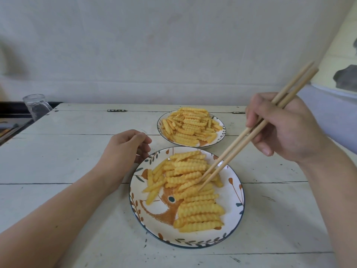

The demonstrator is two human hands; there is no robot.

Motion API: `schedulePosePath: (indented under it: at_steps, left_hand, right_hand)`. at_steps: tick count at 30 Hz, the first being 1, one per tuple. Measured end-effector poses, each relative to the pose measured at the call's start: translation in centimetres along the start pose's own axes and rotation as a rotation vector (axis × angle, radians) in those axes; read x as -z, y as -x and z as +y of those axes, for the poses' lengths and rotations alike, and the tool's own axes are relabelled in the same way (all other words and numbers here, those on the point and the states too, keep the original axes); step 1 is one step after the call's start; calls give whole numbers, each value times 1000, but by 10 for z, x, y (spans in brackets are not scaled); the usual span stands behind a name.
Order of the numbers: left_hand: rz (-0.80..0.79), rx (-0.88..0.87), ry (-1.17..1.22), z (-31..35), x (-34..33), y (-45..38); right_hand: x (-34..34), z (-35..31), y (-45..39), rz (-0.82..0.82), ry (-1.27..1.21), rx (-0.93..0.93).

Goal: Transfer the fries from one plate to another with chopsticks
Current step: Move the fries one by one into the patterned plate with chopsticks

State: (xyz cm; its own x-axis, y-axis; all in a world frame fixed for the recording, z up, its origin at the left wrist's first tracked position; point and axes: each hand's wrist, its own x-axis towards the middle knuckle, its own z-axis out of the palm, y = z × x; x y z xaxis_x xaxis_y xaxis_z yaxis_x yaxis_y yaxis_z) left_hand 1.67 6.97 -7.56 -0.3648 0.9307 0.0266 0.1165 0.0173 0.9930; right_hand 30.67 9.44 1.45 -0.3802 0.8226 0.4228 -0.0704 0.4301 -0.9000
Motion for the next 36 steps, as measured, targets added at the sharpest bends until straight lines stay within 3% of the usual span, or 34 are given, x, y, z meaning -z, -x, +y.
schedulePosePath:
  at_steps: [4, 9, 14, 19, 26, 32, 36]
  left_hand:
    - [-2, -1, 7, 0, 1, 0]
    - [-5, -5, 3, -1, 1, 0]
    - [-5, -6, 12, 0, 0, 1]
    - [-9, -8, 6, 0, 1, 1]
    - [-8, -4, 8, -1, 1, 0]
    - [-8, -11, 11, -1, 0, 0]
    - [-4, -10, 12, -1, 0, 0]
  right_hand:
    - [10, -3, -2, 101, -33, 24]
    - [9, 18, -14, 388, -60, 52]
    - [-6, 51, -15, 287, 190, 32]
    - [-17, 60, -15, 286, 226, -4]
    - [-11, 56, -17, 376, 200, -13]
    - [-14, 65, -21, 347, 166, -67]
    - [-12, 56, -21, 434, 74, -36]
